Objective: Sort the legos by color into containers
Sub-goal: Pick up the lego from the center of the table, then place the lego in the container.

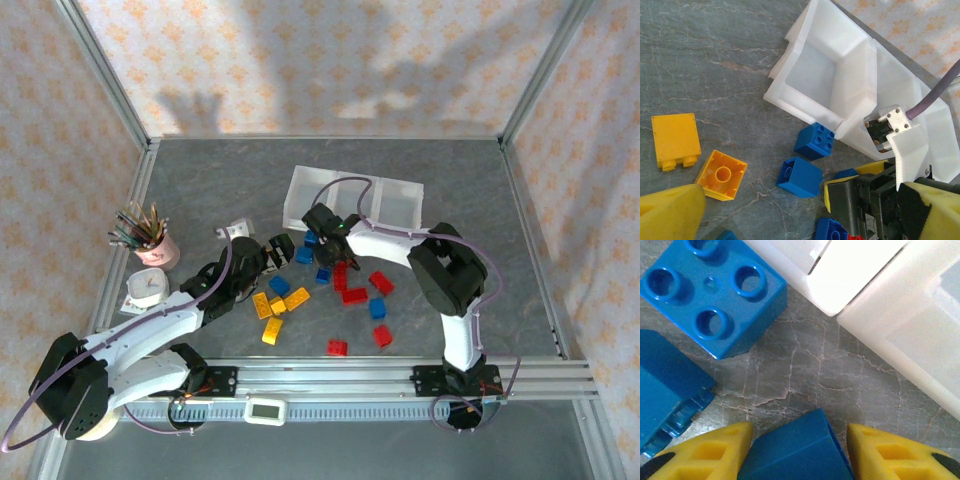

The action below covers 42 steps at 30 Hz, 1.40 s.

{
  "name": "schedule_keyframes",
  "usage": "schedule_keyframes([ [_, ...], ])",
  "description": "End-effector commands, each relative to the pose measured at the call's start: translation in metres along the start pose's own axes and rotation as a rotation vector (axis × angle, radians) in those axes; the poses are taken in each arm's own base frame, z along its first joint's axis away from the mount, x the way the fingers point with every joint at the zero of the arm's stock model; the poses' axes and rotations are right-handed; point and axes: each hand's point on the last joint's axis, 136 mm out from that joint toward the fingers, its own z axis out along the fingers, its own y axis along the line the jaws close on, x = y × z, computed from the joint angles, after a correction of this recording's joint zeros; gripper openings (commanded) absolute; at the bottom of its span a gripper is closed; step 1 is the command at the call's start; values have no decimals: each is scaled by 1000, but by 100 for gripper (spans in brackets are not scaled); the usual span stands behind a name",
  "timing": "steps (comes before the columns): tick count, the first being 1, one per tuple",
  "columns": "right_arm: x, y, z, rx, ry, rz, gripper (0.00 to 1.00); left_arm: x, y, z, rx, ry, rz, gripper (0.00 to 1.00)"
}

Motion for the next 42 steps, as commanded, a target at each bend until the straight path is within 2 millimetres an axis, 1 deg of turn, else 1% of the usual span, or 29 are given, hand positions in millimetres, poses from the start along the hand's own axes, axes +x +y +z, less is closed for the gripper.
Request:
schedule_keyframes([
  [1, -14, 3, -19, -8, -31, -1, 37, -8, -7, -5, -3, -16, 16, 99],
  [5, -26, 2, -42, -17, -68, 11, 35, -14, -8, -9, -12, -27, 21, 99],
  [8, -40, 0, -61, -16, -114, 23, 34, -23, -8, -14, -23, -49, 24, 99],
  [10, -52, -2, -68, -1, -137, 30, 34, -29, -8, -16, -28, -62, 27, 99],
  [12, -66, -6, -70, 24, -161, 42, 34, -36, -9, -18, -29, -74, 32, 99],
  [15, -90, -9, -68, 39, -189, 72, 33, -44, -5, -18, -43, -83, 30, 99],
  [20, -130, -14, -51, 57, -223, 122, 32, -57, 0, -16, -54, -100, 26, 99],
  [22, -148, -17, -48, 79, -255, 133, 33, -64, 4, -15, -64, -104, 15, 99],
  [26, -177, -34, -37, 142, -307, 175, 34, -72, 7, -12, -79, -110, 18, 99],
  [27, -182, -36, -36, 147, -316, 185, 36, -73, 8, -11, -83, -111, 17, 99],
  [28, -187, -39, -34, 153, -324, 196, 40, -75, 8, -11, -82, -112, 18, 99],
  [29, -192, -42, -35, 159, -335, 203, 47, -76, 6, -10, -80, -112, 18, 99],
  [31, -199, -43, -39, 163, -353, 205, 53, -78, 3, -9, -74, -107, 25, 99],
  [34, -207, -40, -53, 135, -387, 204, 63, -80, 0, -7, -71, -102, 39, 99],
  [37, -211, -39, -72, 105, -416, 205, 66, -80, -3, -5, -72, -91, 45, 99],
  [39, -209, -38, -84, 89, -427, 202, 69, -80, -3, -4, -80, -83, 47, 99],
  [42, -198, -39, -101, 67, -428, 205, 71, -80, -4, -3, -88, -65, 54, 99],
])
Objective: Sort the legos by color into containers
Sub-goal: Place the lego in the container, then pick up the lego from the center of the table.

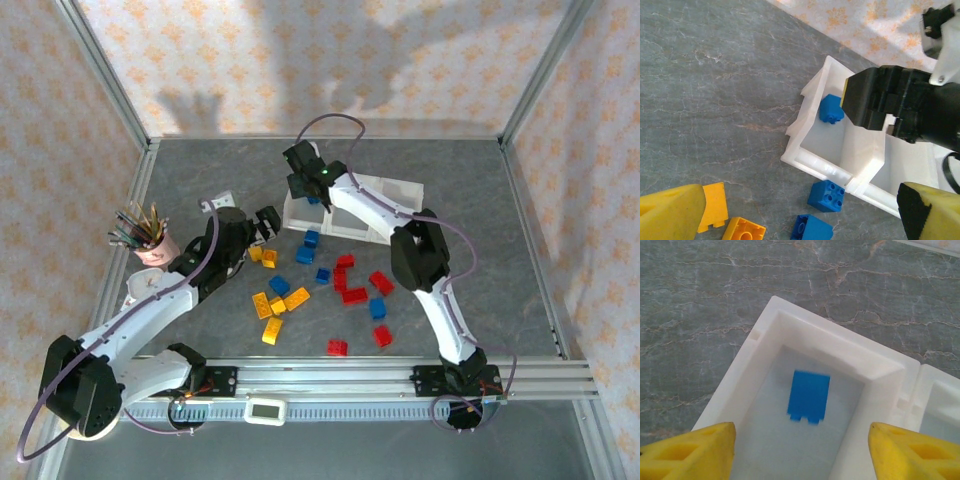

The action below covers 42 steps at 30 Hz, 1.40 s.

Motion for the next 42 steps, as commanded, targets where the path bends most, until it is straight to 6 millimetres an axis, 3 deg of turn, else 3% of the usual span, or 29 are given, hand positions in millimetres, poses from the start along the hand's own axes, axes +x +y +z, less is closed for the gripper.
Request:
schedule_keyframes([
  [1, -27, -8, -61, -49, -86, 39, 71, -4, -5, -2, 0, 23, 20, 99],
  [4, -14, -9, -85, -121, -90, 71, 74, 3, -11, 0, 23, 54, 31, 99],
  [11, 44, -30, -121, -168, -69, 139, 83, 32, -33, 4, 46, 128, 97, 99],
  [18, 95, -42, -141, -236, -78, 215, 91, 68, -45, 18, 43, 225, 158, 94],
  [25, 138, -52, -133, -256, -34, 268, 99, 101, -44, 44, -26, 333, 261, 85],
  [33, 148, -49, -133, -311, -37, 324, 100, 137, -31, 72, -129, 440, 398, 79],
  [42, 148, -53, -132, -294, -38, 329, 100, 153, -24, 96, -184, 481, 462, 72],
])
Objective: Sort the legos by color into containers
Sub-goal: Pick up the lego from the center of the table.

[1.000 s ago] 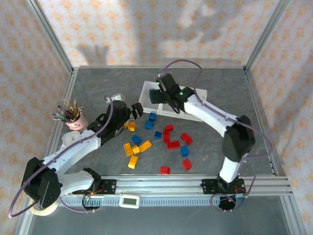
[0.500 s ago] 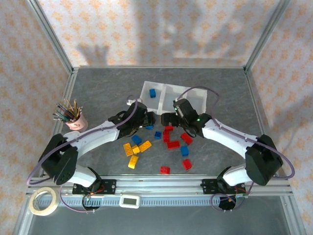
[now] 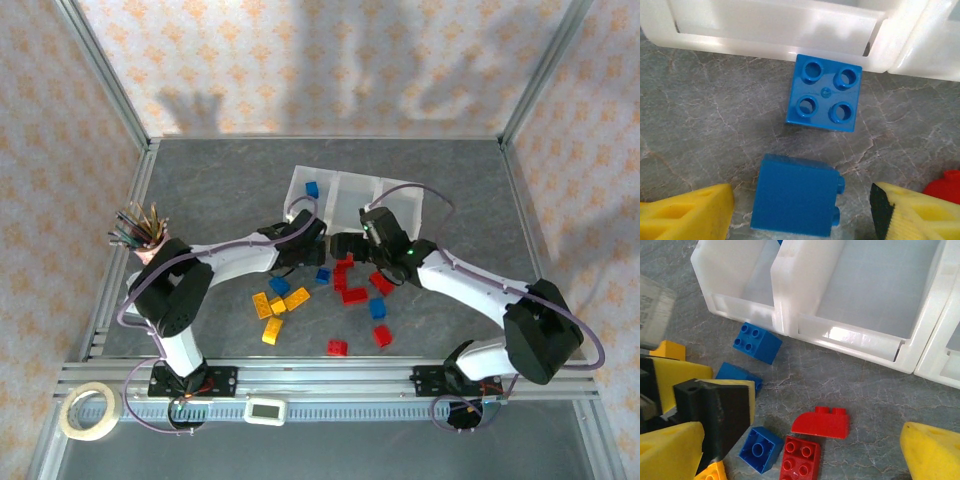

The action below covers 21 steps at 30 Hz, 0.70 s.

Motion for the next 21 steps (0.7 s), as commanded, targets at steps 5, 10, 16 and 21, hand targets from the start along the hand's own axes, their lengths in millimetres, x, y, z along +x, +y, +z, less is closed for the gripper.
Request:
schedule_keyframes([
  [5, -13, 4, -7, -18, -49, 24, 100, -2, 4, 10, -59, 8, 45, 65],
  [10, -14, 3, -6, -13, -55, 26, 100, 3, 4, 15, -54, 20, 46, 57],
  [16, -18, 3, -8, -10, -69, 26, 100, 8, 3, 13, -38, 37, 53, 43],
  [21, -28, 7, -15, -23, -95, 30, 100, 11, 2, -1, -5, 47, 61, 36],
])
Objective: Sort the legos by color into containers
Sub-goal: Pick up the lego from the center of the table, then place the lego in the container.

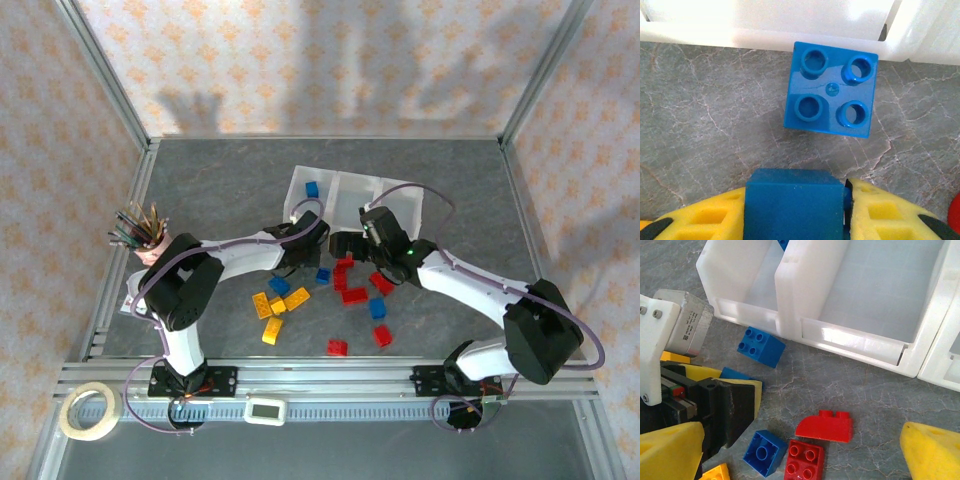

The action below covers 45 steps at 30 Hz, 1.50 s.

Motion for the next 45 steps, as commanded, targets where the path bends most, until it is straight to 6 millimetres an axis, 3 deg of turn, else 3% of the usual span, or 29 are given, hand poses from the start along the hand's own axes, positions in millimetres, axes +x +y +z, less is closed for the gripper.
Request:
schedule_keyframes([
  [1, -26, 6, -15, -20, -83, 24, 100, 4, 1, -17, 20, 11, 24, 35],
  [5, -37, 9, -21, -25, -107, 34, 100, -7, 6, -38, 13, -33, 19, 33],
  [9, -52, 5, -26, -4, -145, 67, 100, -35, 3, -60, 8, -107, 10, 31],
  [13, -64, -1, -27, 12, -170, 103, 100, -67, -4, -70, 21, -170, -16, 31],
  [18, -76, -18, -27, 42, -199, 161, 100, -106, -3, -59, 12, -204, -87, 30],
  [22, -81, -25, -21, 25, -190, 189, 100, -130, 2, -40, 7, -211, -134, 30],
  [25, -85, -23, -18, 2, -190, 185, 100, -140, 6, -16, -13, -193, -151, 30],
  [32, -90, -16, -12, -29, -184, 164, 100, -163, 17, 12, -43, -195, -165, 31],
  [38, -92, -13, -15, -44, -190, 148, 100, -172, 20, 10, -65, -204, -149, 55],
  [45, -92, -7, -21, -60, -179, 101, 100, -174, 11, -19, 16, -220, -160, 62],
])
